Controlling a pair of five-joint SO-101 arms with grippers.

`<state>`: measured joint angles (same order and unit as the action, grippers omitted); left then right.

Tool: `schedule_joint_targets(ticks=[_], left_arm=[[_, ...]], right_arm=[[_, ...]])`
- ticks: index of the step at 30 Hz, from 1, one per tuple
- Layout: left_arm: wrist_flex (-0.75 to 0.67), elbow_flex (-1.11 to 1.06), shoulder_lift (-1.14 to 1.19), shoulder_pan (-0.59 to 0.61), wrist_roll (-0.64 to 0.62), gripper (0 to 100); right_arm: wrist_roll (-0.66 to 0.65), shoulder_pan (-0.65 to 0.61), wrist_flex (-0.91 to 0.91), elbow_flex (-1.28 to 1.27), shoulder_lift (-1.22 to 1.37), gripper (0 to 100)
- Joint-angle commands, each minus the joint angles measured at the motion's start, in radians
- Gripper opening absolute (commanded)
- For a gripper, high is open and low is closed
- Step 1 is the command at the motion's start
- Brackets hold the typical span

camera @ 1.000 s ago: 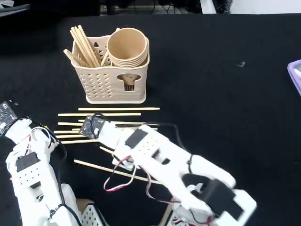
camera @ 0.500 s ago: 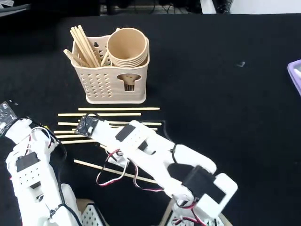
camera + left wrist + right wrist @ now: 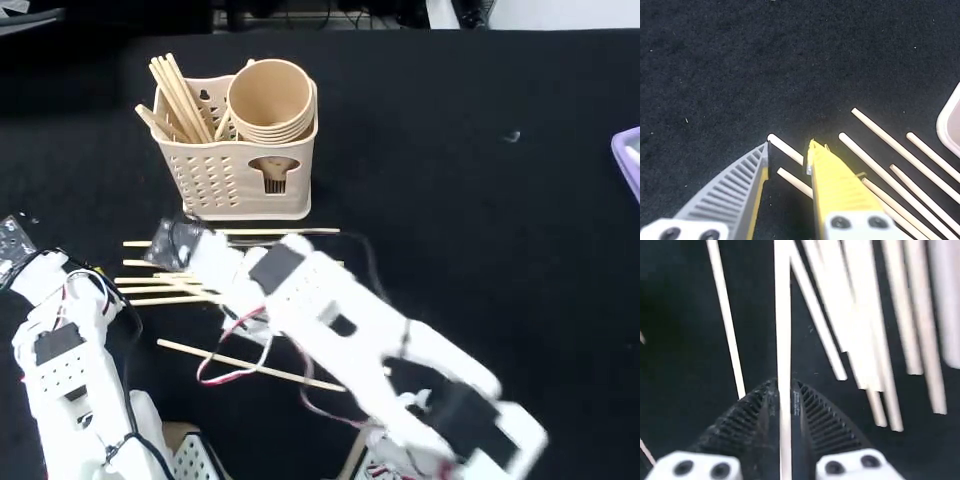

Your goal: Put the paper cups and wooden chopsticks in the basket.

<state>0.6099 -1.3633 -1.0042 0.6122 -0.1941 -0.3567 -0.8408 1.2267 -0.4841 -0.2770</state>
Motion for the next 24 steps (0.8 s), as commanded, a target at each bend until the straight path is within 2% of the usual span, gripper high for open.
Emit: schedule_joint_targets(ticks=[1,3,6,9,15,18,24], left_arm=[[-0.017,0.010,-0.018,0.002,-0.003,14],[-0.017,0.010,-0.018,0.001,-0.003,14],[-0.017,0.010,-0.018,0.001,-0.003,14],[-0.017,0.010,-0.018,0.001,-0.003,14],[-0.017,0.008,-0.018,0.001,-0.003,14],[-0.017,0.008,-0.018,0.001,-0.003,14],[-0.017,0.008,-0.018,-0.001,-0.003,14]], right_arm=[[-0.008,0.020,0.041,0.113,-0.197,1.0],[-0.008,0.060,0.015,0.166,-0.257,1.0],[0.000,0.121,-0.117,0.237,-0.303,1.0],[0.009,0.133,-0.325,0.262,-0.288,1.1],[0.198,0.138,-0.812,0.312,-0.228,1.1],[0.204,0.140,-0.987,0.367,-0.173,1.1],[0.206,0.146,-1.069,0.526,-0.012,1.1]])
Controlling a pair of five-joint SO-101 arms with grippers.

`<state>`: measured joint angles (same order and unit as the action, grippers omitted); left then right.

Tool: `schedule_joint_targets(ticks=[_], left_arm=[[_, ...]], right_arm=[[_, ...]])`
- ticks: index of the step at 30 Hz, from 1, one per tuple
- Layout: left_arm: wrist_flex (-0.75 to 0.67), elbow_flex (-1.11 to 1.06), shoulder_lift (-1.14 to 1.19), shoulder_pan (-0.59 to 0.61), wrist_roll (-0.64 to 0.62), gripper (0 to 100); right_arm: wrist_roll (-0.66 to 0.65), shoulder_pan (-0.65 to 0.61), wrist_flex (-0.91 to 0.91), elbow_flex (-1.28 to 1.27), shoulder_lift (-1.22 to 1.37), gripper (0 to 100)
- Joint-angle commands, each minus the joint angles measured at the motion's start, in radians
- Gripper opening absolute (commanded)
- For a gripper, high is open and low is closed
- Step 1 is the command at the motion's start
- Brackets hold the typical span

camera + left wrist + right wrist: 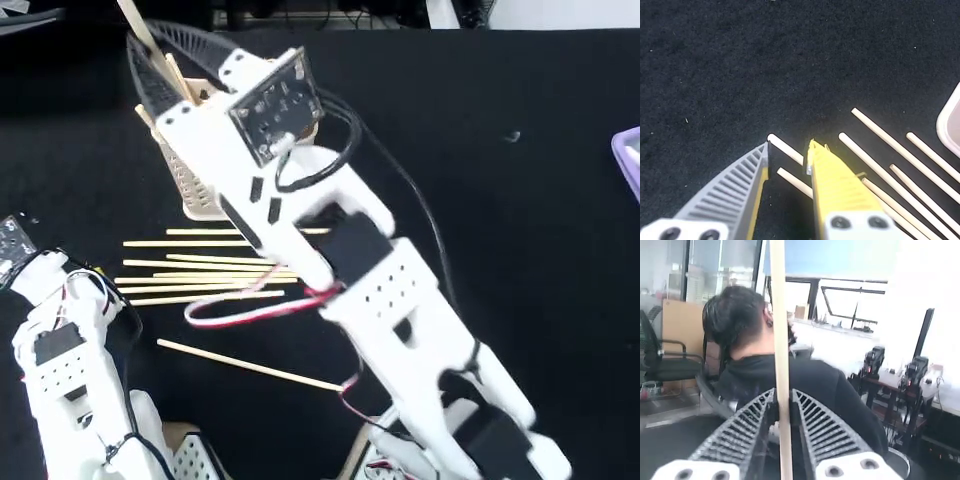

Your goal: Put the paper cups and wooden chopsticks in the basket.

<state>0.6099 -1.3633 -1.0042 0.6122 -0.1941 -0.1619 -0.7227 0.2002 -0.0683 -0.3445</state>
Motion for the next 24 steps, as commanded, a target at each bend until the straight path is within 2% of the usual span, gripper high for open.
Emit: schedule_joint_targets(ticks=[1,9,18,24], left_arm=[[-0.017,0.008,-0.018,-0.001,-0.003,14],[-0.017,0.008,-0.018,-0.001,-0.003,14],[-0.017,0.008,-0.018,-0.001,-0.003,14],[-0.017,0.008,-0.018,-0.001,-0.003,14]], right_arm=[[0.015,0.043,-0.041,0.134,0.091,1.1],[0.017,0.130,-0.003,0.191,0.348,1.1],[0.014,0.126,0.061,0.134,0.383,1.5],[0.017,0.124,0.328,0.202,0.297,16.7]])
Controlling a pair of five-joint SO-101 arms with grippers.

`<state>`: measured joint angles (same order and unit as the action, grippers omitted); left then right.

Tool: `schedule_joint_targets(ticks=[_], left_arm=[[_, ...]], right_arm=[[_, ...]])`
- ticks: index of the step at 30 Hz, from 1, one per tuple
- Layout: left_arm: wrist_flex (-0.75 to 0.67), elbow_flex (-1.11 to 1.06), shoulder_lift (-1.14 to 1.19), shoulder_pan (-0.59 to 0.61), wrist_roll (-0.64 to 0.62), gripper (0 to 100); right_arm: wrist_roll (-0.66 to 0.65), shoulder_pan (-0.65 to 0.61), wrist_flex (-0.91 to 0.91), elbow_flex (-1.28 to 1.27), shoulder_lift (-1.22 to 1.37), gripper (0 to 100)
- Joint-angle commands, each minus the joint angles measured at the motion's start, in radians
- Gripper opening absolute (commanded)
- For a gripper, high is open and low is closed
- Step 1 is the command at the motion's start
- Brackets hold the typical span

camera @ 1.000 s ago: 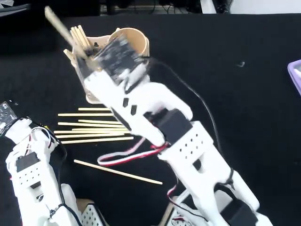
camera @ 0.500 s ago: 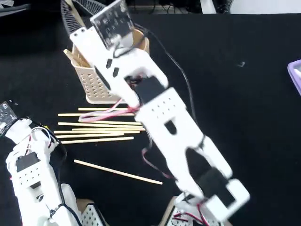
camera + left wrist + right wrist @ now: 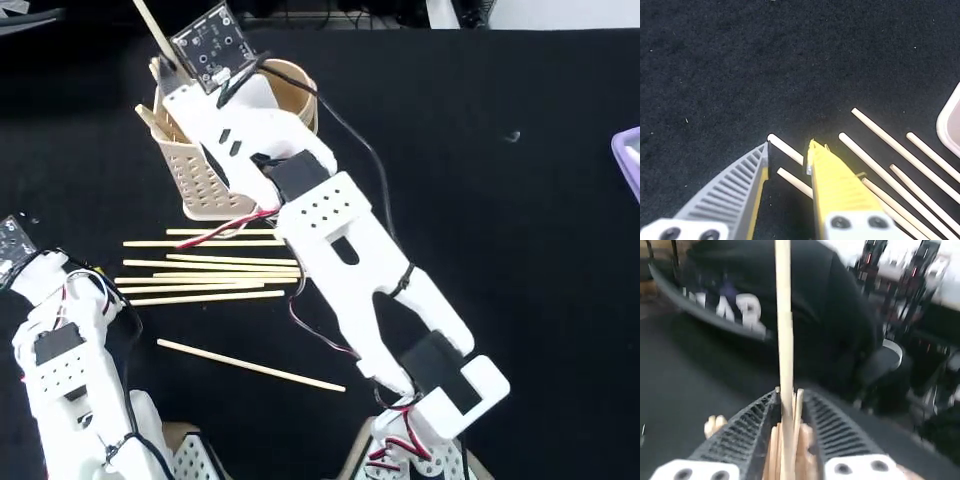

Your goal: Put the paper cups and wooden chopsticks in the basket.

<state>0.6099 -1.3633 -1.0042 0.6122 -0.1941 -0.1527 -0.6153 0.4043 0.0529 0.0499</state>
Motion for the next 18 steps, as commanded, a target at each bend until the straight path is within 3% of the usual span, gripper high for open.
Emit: schedule_joint_targets(ticks=[1,8,13,18], left_arm=[[-0.017,0.008,-0.018,-0.001,-0.003,14],[-0.017,0.008,-0.018,-0.001,-0.003,14],[-0.017,0.008,-0.018,-0.001,-0.003,14],[-0.017,0.008,-0.018,-0.001,-0.003,14]], right_arm=[[0.008,0.017,0.178,0.094,-0.117,16.8],[0.003,0.015,0.572,0.093,-0.309,16.9],[0.002,-0.052,0.861,-0.070,-0.421,17.2],[-0.002,-0.210,0.816,-0.441,-0.460,17.4]])
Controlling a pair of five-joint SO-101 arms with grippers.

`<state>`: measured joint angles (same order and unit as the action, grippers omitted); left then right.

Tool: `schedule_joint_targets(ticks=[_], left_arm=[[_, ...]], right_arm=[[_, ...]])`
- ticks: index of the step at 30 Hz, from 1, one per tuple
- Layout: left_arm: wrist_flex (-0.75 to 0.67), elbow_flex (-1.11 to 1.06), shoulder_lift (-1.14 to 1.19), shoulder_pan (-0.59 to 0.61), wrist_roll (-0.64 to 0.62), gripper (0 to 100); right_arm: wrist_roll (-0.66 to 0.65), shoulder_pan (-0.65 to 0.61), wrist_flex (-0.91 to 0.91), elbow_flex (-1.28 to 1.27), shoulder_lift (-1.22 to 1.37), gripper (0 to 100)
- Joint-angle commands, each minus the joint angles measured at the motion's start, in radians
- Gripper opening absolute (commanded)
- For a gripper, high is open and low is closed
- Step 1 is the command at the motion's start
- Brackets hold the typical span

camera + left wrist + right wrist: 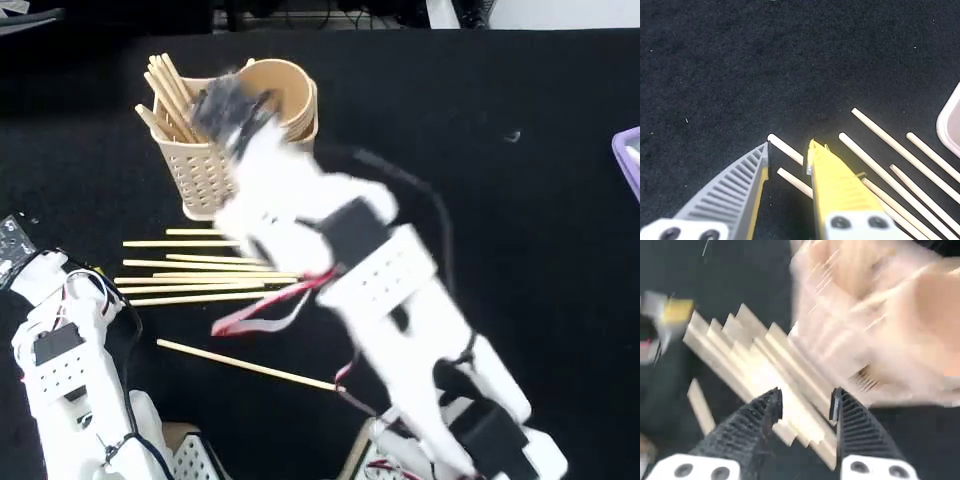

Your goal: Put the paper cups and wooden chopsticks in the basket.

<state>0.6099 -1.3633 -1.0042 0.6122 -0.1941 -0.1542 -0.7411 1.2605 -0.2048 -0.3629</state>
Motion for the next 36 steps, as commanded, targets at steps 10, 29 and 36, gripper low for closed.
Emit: schedule_joint_targets(ticks=[10,29,36], left_arm=[[-0.017,0.008,-0.018,-0.001,-0.003,14],[-0.017,0.013,-0.018,0.008,-0.008,14],[-0.017,0.021,-0.018,0.058,-0.012,14]], right_arm=[[0.002,-0.269,-0.503,-0.737,-0.045,25.2],[-0.054,-0.285,-0.614,-0.849,-0.021,16.9],[-0.084,-0.282,-0.582,-0.762,0.145,17.3]])
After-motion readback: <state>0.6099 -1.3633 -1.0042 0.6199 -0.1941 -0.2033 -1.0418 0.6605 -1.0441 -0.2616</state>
